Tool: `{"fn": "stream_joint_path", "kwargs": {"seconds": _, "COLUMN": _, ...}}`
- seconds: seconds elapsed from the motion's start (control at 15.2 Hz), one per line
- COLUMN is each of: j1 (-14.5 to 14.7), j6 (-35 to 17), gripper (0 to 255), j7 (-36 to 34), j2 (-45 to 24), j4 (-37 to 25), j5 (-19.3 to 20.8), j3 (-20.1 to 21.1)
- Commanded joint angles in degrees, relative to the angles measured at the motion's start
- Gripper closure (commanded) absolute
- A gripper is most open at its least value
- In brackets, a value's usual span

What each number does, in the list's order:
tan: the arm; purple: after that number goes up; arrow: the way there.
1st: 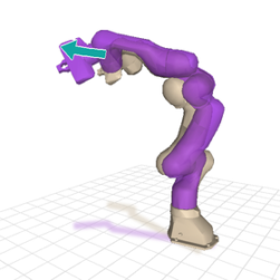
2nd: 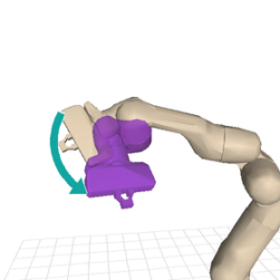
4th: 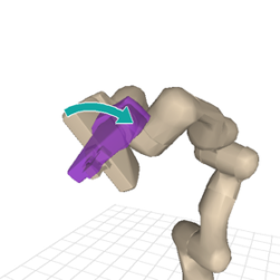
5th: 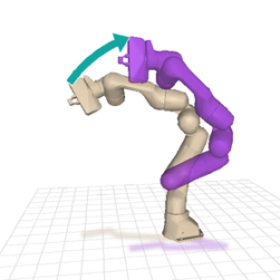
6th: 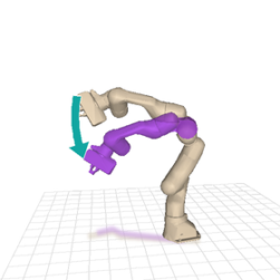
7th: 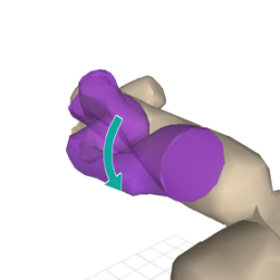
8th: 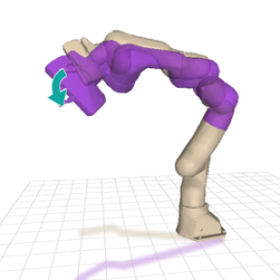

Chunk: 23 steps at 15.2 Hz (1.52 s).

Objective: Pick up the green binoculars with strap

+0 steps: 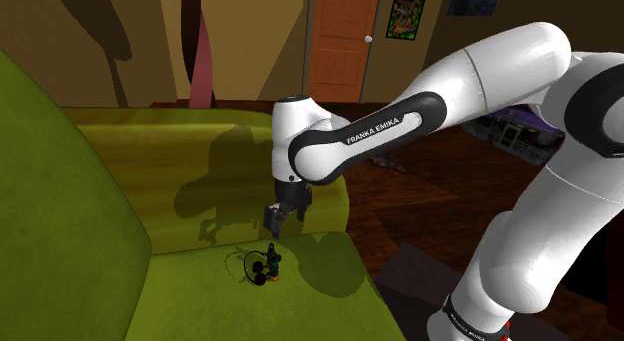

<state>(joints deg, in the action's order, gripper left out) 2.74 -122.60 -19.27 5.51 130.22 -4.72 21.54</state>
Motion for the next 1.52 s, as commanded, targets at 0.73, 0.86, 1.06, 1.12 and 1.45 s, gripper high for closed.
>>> {"fn": "stream_joint_path", "kwargs": {"seconds": 0.73, "j1": 1.9, "j6": -8.4, "gripper": 0, "j7": -8.3, "j2": -14.3, "j4": -4.1, "j5": 7.0, "j3": 1.6}}
{"fn": "stream_joint_path", "kwargs": {"seconds": 0.86, "j1": 1.9, "j6": -8.4, "gripper": 255, "j7": -8.3, "j2": -14.3, "j4": -4.1, "j5": 7.0, "j3": 1.6}}
{"fn": "stream_joint_path", "kwargs": {"seconds": 1.06, "j1": 1.9, "j6": -8.4, "gripper": 255, "j7": -8.3, "j2": -14.3, "j4": -4.2, "j5": 7.0, "j3": 1.6}}
{"fn": "stream_joint_path", "kwargs": {"seconds": 1.12, "j1": 1.9, "j6": -8.4, "gripper": 255, "j7": -8.3, "j2": -14.3, "j4": -4.2, "j5": 7.0, "j3": 1.6}}
{"fn": "stream_joint_path", "kwargs": {"seconds": 1.45, "j1": 1.9, "j6": -8.4, "gripper": 255, "j7": -8.3, "j2": -14.3, "j4": -4.1, "j5": 7.0, "j3": 1.6}}
